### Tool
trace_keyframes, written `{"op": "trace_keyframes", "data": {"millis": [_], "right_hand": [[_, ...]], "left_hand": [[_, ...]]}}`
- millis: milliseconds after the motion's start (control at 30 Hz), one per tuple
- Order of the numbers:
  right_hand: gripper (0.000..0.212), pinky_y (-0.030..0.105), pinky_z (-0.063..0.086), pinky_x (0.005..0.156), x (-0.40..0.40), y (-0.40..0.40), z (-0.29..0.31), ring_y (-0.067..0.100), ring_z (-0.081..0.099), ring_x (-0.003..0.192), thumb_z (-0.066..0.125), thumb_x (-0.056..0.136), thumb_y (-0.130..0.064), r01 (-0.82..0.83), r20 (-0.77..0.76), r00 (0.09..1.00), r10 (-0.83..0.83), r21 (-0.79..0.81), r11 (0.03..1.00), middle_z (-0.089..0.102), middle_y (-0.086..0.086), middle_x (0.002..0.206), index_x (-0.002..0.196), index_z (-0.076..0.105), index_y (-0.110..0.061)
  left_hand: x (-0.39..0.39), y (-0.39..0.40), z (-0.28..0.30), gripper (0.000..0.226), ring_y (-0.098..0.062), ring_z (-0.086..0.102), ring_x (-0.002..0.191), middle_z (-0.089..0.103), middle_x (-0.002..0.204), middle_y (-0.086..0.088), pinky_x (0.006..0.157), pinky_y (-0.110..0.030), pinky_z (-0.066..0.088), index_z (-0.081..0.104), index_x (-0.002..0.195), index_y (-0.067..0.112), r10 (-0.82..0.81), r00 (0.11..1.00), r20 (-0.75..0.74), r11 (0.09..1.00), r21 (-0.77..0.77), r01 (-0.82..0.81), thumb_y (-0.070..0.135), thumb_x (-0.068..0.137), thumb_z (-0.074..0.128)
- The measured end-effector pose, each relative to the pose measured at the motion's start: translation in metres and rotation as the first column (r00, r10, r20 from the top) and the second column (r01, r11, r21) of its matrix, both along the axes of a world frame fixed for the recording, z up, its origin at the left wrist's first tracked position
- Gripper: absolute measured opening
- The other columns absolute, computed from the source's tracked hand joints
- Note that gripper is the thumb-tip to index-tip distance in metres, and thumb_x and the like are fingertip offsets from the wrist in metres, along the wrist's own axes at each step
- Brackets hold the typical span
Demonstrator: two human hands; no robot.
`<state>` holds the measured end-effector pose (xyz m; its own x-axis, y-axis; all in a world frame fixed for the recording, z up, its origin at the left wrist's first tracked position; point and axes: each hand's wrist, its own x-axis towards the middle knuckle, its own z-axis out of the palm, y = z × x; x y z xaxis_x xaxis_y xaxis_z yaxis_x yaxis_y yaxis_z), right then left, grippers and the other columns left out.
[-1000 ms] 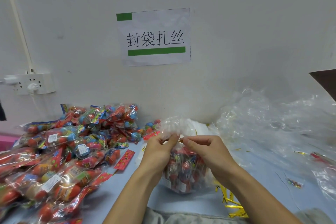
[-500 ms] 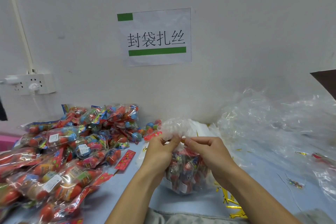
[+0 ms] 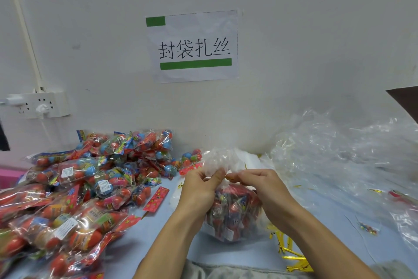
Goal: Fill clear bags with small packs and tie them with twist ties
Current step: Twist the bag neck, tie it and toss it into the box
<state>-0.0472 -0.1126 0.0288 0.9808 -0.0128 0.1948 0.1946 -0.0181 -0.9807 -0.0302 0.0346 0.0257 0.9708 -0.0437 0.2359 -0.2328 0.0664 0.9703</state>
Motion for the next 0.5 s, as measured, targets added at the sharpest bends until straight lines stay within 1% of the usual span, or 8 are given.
{"op": "trace_keyframes", "data": {"millis": [100, 167, 233, 300, 333, 400, 433, 500], "right_hand": [[0.031, 0.012, 0.051, 0.064, 0.000, -0.005, 0.001, -0.001, 0.071, 0.076, 0.061, 0.097, -0.009, -0.032, -0.003, 0.999, 0.032, -0.010, 0.999, 0.079, -0.003, 0.083, 0.077, 0.083, -0.018], [0.026, 0.007, 0.046, 0.055, 0.000, -0.010, 0.001, -0.005, 0.067, 0.063, 0.064, 0.096, -0.010, -0.041, 0.015, 0.999, 0.041, -0.016, 0.999, 0.077, -0.004, 0.074, 0.076, 0.081, -0.012], [0.023, 0.008, 0.047, 0.057, 0.002, -0.013, -0.001, -0.003, 0.066, 0.062, 0.068, 0.094, -0.012, -0.047, 0.044, 0.998, 0.048, -0.039, 0.998, 0.075, -0.003, 0.069, 0.075, 0.081, -0.009], [0.022, 0.012, 0.049, 0.064, 0.003, -0.015, -0.003, 0.002, 0.068, 0.067, 0.075, 0.089, -0.019, -0.051, 0.079, 0.995, 0.055, -0.050, 0.997, 0.073, 0.004, 0.069, 0.075, 0.079, -0.002], [0.029, 0.014, 0.051, 0.067, 0.004, -0.015, -0.004, 0.006, 0.069, 0.070, 0.078, 0.084, -0.025, -0.060, 0.099, 0.993, 0.065, -0.045, 0.997, 0.072, 0.012, 0.072, 0.078, 0.077, 0.003], [0.050, 0.020, 0.056, 0.071, 0.004, -0.017, -0.005, 0.014, 0.070, 0.074, 0.080, 0.071, -0.040, -0.082, 0.121, 0.989, 0.086, -0.041, 0.996, 0.070, 0.025, 0.079, 0.082, 0.073, 0.009], [0.057, 0.021, 0.058, 0.072, 0.004, -0.017, -0.005, 0.016, 0.068, 0.074, 0.080, 0.066, -0.045, -0.084, 0.125, 0.988, 0.091, -0.053, 0.995, 0.069, 0.025, 0.078, 0.082, 0.073, 0.009], [0.061, 0.022, 0.055, 0.068, 0.004, -0.019, -0.005, 0.015, 0.064, 0.069, 0.080, 0.061, -0.051, -0.081, 0.115, 0.989, 0.091, -0.088, 0.993, 0.068, 0.017, 0.072, 0.080, 0.074, 0.007]], "left_hand": [[-0.002, -0.001, 0.000, 0.021, -0.031, 0.074, 0.090, 0.077, 0.091, -0.012, 0.092, -0.054, 0.055, 0.077, 0.095, 0.007, -0.016, 1.000, 0.013, 0.999, 0.028, 0.016, 0.023, 0.094, 0.063], [-0.004, -0.003, 0.002, 0.021, -0.031, 0.073, 0.092, 0.077, 0.092, -0.012, 0.093, -0.054, 0.055, 0.077, 0.094, 0.010, -0.046, 0.998, 0.035, 0.998, 0.048, 0.045, 0.026, 0.091, 0.064], [-0.007, -0.004, 0.003, 0.022, -0.030, 0.073, 0.092, 0.077, 0.092, -0.011, 0.092, -0.052, 0.055, 0.078, 0.091, 0.013, -0.065, 0.996, 0.059, 0.997, 0.053, 0.062, 0.031, 0.084, 0.066], [-0.007, -0.005, 0.003, 0.017, -0.030, 0.073, 0.091, 0.077, 0.091, -0.011, 0.090, -0.050, 0.056, 0.078, 0.089, 0.015, -0.072, 0.994, 0.084, 0.996, 0.065, 0.067, 0.028, 0.085, 0.067], [-0.007, -0.005, 0.003, 0.015, -0.029, 0.073, 0.089, 0.077, 0.089, -0.011, 0.088, -0.047, 0.057, 0.078, 0.087, 0.015, -0.077, 0.993, 0.094, 0.995, 0.063, 0.071, 0.026, 0.085, 0.068], [-0.009, -0.005, 0.003, 0.020, -0.022, 0.070, 0.074, 0.075, 0.078, -0.008, 0.073, -0.035, 0.057, 0.078, 0.080, 0.015, -0.087, 0.990, 0.107, 0.995, 0.068, 0.080, 0.033, 0.079, 0.070], [-0.010, -0.005, 0.004, 0.025, -0.019, 0.066, 0.068, 0.072, 0.072, -0.007, 0.066, -0.031, 0.054, 0.078, 0.076, 0.015, -0.088, 0.990, 0.111, 0.994, 0.070, 0.081, 0.038, 0.074, 0.070], [-0.011, -0.006, 0.005, 0.029, -0.024, 0.062, 0.068, 0.070, 0.071, -0.015, 0.066, -0.038, 0.053, 0.077, 0.074, 0.013, -0.092, 0.989, 0.114, 0.994, 0.070, 0.085, 0.041, 0.071, 0.071]]}}
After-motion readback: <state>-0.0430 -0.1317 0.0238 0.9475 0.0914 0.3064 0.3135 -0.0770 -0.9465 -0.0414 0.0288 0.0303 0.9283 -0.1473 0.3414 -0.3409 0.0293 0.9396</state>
